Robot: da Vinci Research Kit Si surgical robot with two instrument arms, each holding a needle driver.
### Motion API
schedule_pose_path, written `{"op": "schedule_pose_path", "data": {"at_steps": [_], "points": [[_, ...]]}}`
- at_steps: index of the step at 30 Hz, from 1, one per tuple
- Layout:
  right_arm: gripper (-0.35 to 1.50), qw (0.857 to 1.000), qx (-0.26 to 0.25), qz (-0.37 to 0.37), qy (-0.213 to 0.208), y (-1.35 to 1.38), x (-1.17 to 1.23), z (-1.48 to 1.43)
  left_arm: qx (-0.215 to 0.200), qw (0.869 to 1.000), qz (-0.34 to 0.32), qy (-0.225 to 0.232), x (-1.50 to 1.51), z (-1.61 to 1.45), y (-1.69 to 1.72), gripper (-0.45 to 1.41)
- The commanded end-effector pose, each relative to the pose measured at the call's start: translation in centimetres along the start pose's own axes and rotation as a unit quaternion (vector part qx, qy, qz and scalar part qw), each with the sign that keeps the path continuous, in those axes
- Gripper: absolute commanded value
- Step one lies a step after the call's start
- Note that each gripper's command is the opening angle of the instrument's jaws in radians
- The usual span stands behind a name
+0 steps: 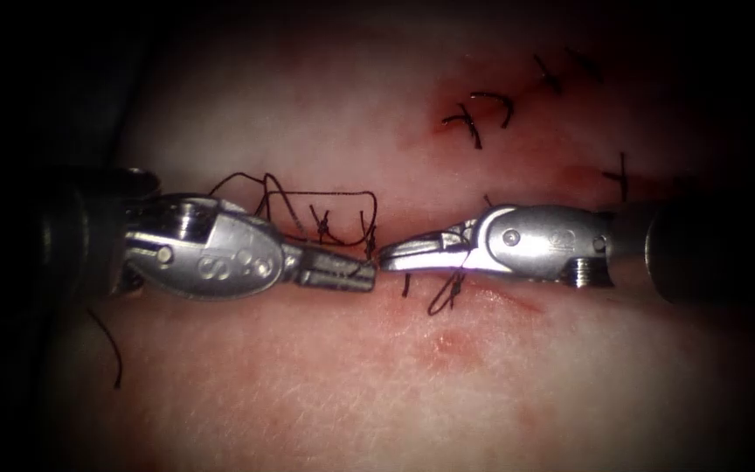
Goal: Wound Closure
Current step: Loop the suture once around the right gripper counter-clockwise.
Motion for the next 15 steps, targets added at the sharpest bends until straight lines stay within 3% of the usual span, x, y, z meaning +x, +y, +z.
{"op": "schedule_pose_path", "data": {"at_steps": [1, 10, 15], "points": [[-0.35, 1.0, 0.002, 0.001, 0.003, -0.03, -0.07, 0.08, -0.001, 1.0, 0.0, 0.001, -0.03, 0.08, -0.01, -0.45], [-0.35, 0.998, 0.019, 0.045, 0.039, -0.24, -0.21, 0.04, 0.012, 1.0, -0.015, -0.017, -0.39, 0.35, -0.28, -0.45], [-0.35, 0.992, 0.005, 0.095, 0.084, -0.3, -0.26, 0.0, 0.012, 0.999, -0.013, -0.031, -0.55, 0.66, -0.31, -0.45]]}}
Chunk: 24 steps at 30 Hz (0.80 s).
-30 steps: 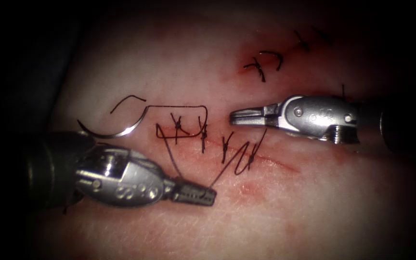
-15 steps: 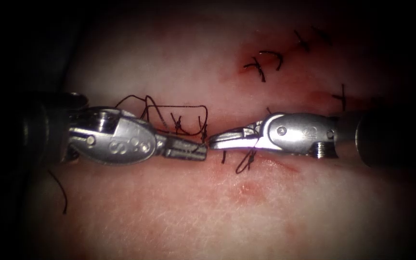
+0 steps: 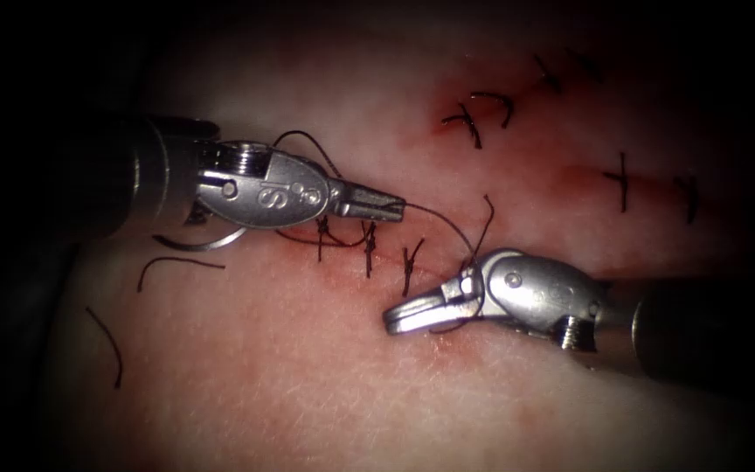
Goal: Wound Closure
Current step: Loop the suture once around the right gripper counter-clockwise.
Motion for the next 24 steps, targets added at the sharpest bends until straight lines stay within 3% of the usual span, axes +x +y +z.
{"op": "schedule_pose_path", "data": {"at_steps": [1, 5, 10, 18, 20, 21, 24], "points": [[-0.35, 1.0, -0.012, 0.015, 0.02, -0.08, -0.08, 0.11, -0.003, 1.0, 0.003, -0.003, -0.03, 0.14, 0.01, -0.45], [-0.35, 0.994, -0.059, 0.046, 0.081, -0.17, -0.04, 0.11, -0.008, 1.0, 0.007, -0.007, -0.09, 0.38, 0.07, -0.45], [-0.35, 0.986, -0.097, 0.06, 0.124, -0.26, 0.03, 0.06, -0.013, 1.0, 0.004, -0.008, -0.16, 0.48, 0.09, -0.45], [-0.35, 0.972, -0.168, 0.071, 0.148, -0.3, 0.12, 0.01, -0.022, 1.0, 0.002, -0.002, -0.22, 0.61, 0.17, -0.45], [-0.35, 0.96, -0.225, 0.078, 0.147, -0.29, 0.2, -0.06, -0.023, 1.0, 0.0, 0.004, -0.22, 0.66, 0.23, -0.45], [-0.35, 0.96, -0.225, 0.078, 0.147, -0.29, 0.2, -0.06, -0.023, 1.0, 0.0, 0.004, -0.22, 0.66, 0.23, -0.45], [-0.35, 0.942, -0.289, 0.092, 0.143, -0.28, 0.25, -0.1, -0.027, 0.999, -0.004, 0.02, -0.2, 0.72, 0.32, -0.45]]}}
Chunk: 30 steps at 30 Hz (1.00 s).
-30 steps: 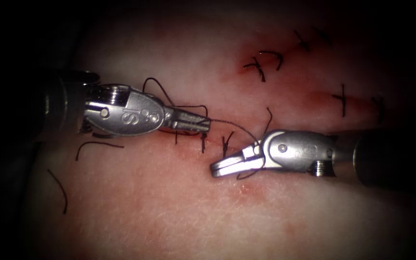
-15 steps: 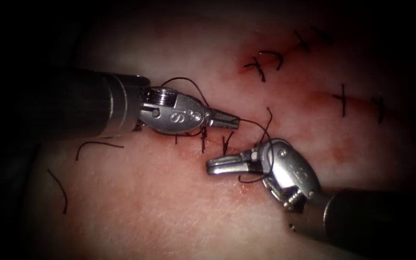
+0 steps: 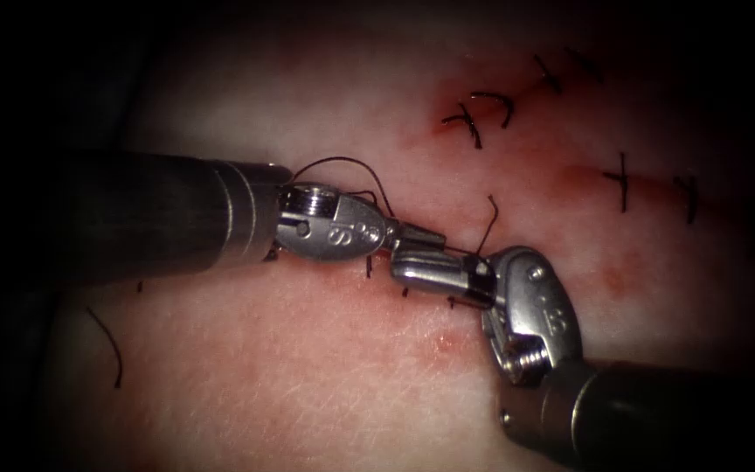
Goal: Wound Closure
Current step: Loop the suture once around the right gripper counter-clockwise, then grab the suture tail with the right hand.
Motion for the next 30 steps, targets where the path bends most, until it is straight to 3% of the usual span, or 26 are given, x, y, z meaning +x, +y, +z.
{"op": "schedule_pose_path", "data": {"at_steps": [1, 6, 7, 10, 14, 15, 17, 18, 21, 24, 27, 28, 30], "points": [[-0.35, 1.0, -0.007, 0.0, -0.003, -0.01, -0.09, 0.03, 0.001, 1.0, 0.002, 0.0, -0.02, 0.08, -0.01, -0.45], [-0.35, 0.989, -0.144, 0.033, -0.006, -0.05, -0.13, 0.02, -0.002, 1.0, 0.001, 0.009, 0.0, 0.12, 0.07, -0.45], [-0.35, 0.989, -0.144, 0.033, -0.006, -0.05, -0.13, 0.02, -0.002, 1.0, 0.001, 0.009, 0.0, 0.12, 0.07, -0.45], [-0.35, 0.974, -0.223, 0.045, -0.007, -0.11, -0.17, -0.02, -0.001, 1.0, 0.0, 0.008, 0.03, 0.14, 0.12, -0.45], [-0.35, 0.954, -0.292, 0.061, -0.01, -0.18, -0.24, -0.03, -0.002, 1.0, 0.002, 0.012, 0.09, 0.14, 0.18, -0.45], [-0.2, 0.945, -0.321, 0.061, -0.013, -0.21, -0.27, -0.03, -0.002, 1.0, 0.002, 0.013, 0.13, 0.13, 0.19, -0.45], [-0.13, 0.942, -0.331, 0.06, -0.013, -0.22, -0.27, -0.04, -0.002, 1.0, 0.002, 0.013, 0.15, 0.13, 0.19, -0.45], [0.05, 0.938, -0.34, 0.06, -0.012, -0.23, -0.28, -0.05, -0.003, 1.0, 0.002, 0.014, 0.16, 0.12, 0.19, -0.45], [0.34, 0.932, -0.355, 0.07, -0.004, -0.19, -0.28, -0.09, -0.003, 1.0, 0.002, 0.015, 0.2, 0.12, 0.21, -0.45], [0.63, 0.917, -0.387, 0.099, 0.017, -0.11, -0.27, -0.2, -0.003, 1.0, 0.002, 0.015, 0.2, 0.11, 0.22, -0.45], [0.73, 0.913, -0.397, 0.098, 0.02, -0.09, -0.27, -0.25, -0.004, 1.0, 0.003, 0.015, 0.2, 0.11, 0.23, -0.45], [0.89, 0.91, -0.401, 0.105, 0.024, -0.07, -0.27, -0.28, -0.004, 1.0, 0.003, 0.016, 0.2, 0.11, 0.23, -0.45], [0.96, 0.906, -0.405, 0.117, 0.03, -0.05, -0.27, -0.32, -0.004, 1.0, 0.004, 0.016, 0.2, 0.12, 0.25, -0.45]]}}
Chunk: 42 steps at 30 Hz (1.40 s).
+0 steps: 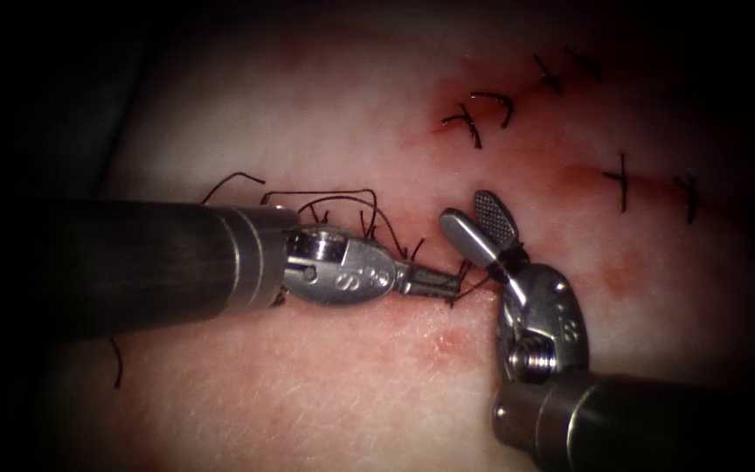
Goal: Wound Closure
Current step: Grab the suture tail with the right hand.
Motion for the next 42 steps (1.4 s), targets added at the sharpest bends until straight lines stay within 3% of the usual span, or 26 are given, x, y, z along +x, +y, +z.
{"op": "schedule_pose_path", "data": {"at_steps": [1, 7, 18, 31, 38, 42], "points": [[1.0, 1.0, -0.004, 0.004, 0.001, 0.04, -0.09, 0.0, 0.0, 1.0, 0.001, 0.001, -0.03, 0.09, 0.0, -0.45], [1.06, 0.999, -0.014, 0.028, 0.002, 0.18, -0.07, -0.02, 0.0, 1.0, 0.002, 0.002, -0.01, 0.11, 0.01, -0.45], [1.13, 0.997, -0.027, 0.076, -0.011, 0.37, -0.31, -0.1, 0.002, 1.0, -0.006, 0.008, 0.14, 0.23, -0.08, -0.45], [0.91, 0.992, -0.045, 0.097, -0.066, 0.4, -0.54, 0.02, -0.002, 1.0, -0.005, 0.008, 0.11, 0.24, -0.09, -0.45], [1.23, 0.992, -0.051, 0.103, -0.053, 0.35, -0.49, 0.07, -0.007, 1.0, -0.002, 0.006, 0.09, 0.23, -0.05, -0.45], [1.25, 0.993, -0.043, 0.098, -0.04, 0.28, -0.42, 0.06, -0.007, 1.0, -0.001, 0.007, 0.07, 0.23, -0.04, -0.45]]}}
